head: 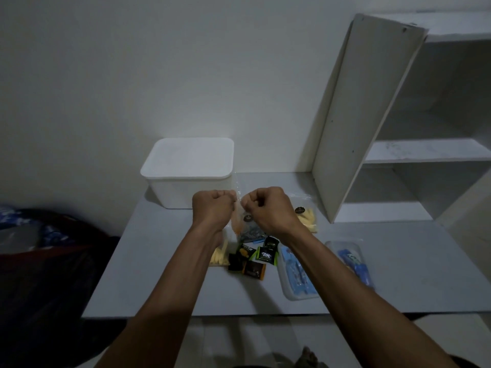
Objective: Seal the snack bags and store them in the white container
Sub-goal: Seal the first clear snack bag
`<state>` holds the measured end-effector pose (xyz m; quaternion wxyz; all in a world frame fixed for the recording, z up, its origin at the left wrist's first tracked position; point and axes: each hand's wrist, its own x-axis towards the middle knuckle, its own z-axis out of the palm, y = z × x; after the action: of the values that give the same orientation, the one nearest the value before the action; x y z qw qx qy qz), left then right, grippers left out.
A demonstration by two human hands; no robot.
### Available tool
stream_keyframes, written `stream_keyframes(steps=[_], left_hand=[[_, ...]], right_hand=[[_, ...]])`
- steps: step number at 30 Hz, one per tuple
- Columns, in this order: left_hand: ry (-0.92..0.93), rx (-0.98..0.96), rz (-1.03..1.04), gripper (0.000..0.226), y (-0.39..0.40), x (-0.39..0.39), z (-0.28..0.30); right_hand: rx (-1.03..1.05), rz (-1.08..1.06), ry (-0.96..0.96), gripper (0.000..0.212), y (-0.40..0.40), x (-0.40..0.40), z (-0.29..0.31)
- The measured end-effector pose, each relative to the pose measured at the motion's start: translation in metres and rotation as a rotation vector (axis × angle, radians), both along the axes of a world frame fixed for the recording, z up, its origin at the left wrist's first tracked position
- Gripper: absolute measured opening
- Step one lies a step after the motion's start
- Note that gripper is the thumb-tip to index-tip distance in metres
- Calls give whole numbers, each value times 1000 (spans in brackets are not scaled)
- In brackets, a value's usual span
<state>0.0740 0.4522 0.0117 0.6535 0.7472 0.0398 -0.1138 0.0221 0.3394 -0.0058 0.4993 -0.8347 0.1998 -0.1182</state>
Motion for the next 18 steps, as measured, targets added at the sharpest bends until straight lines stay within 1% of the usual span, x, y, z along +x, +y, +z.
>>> stream_keyframes(steps=[3,8,10,13,15,18], left_hand=[[0,3,28,22,3,3,0],[-3,-26,59,23,1,-4,5],[37,-69,81,20,-2,-5,4],[72,-99,97,8,-2,-8,5],[59,-123,107,15,-2,-9,6],[48,-153,116,17,-1,-11,9]], right_hand=[[-16,11,33,17,-1,-7,1],[77,18,-14,19,5,-11,9],[32,-7,-27,19,11,-11,11],[-5,-77,-29,25,15,-11,10],[15,-102,-19,31,16,-10,11],[38,-103,-50,34,20,-12,14]])
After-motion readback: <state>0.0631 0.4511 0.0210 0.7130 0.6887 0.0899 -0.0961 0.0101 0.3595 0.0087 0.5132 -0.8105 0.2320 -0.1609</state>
